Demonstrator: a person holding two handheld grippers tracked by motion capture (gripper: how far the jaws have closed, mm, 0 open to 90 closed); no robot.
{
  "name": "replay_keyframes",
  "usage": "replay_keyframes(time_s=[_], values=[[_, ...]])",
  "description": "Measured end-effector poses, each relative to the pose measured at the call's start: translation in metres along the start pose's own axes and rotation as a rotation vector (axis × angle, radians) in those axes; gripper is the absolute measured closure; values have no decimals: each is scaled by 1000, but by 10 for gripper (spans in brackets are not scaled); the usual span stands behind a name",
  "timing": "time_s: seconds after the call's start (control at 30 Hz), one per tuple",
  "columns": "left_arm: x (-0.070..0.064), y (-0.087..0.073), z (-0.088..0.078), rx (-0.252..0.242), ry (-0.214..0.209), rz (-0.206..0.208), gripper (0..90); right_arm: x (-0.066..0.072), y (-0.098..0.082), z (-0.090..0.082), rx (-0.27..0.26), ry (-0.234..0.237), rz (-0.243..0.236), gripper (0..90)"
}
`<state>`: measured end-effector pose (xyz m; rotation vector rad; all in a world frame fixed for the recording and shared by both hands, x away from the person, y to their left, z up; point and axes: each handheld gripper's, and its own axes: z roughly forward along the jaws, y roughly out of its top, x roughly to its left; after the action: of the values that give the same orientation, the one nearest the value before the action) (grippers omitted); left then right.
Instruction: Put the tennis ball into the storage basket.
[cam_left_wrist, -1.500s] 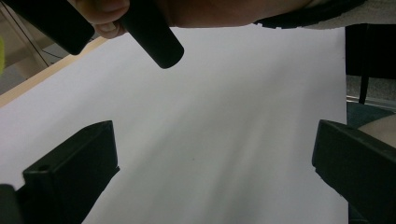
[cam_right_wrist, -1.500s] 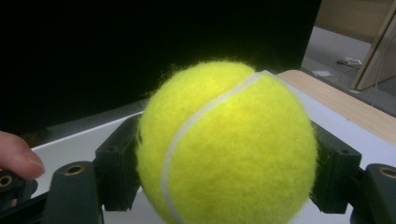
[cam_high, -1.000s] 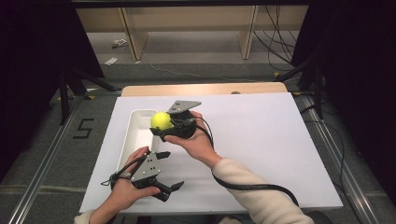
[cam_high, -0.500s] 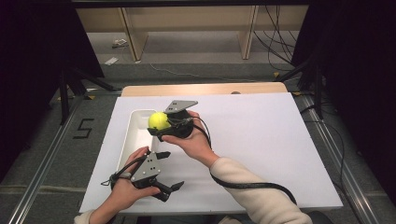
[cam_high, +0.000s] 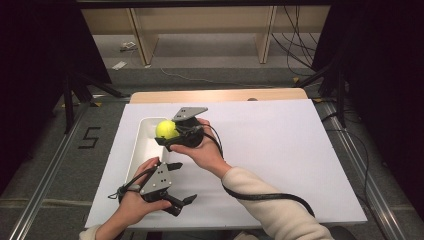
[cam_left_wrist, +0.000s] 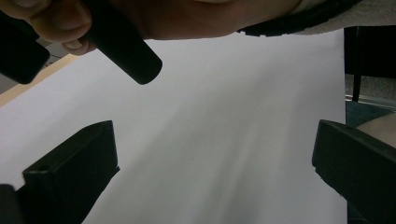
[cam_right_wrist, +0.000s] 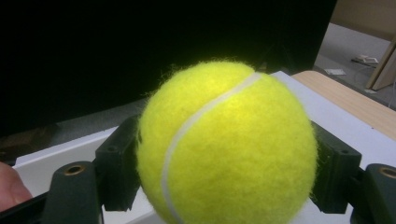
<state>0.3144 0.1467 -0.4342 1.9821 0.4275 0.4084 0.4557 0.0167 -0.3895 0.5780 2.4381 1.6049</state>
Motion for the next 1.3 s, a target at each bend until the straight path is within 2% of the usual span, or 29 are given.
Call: replay_keyframes(time_s=[1.3], values=[[-1, 0, 0, -1, -1, 0, 0, 1, 9, 15, 26, 40, -11, 261]])
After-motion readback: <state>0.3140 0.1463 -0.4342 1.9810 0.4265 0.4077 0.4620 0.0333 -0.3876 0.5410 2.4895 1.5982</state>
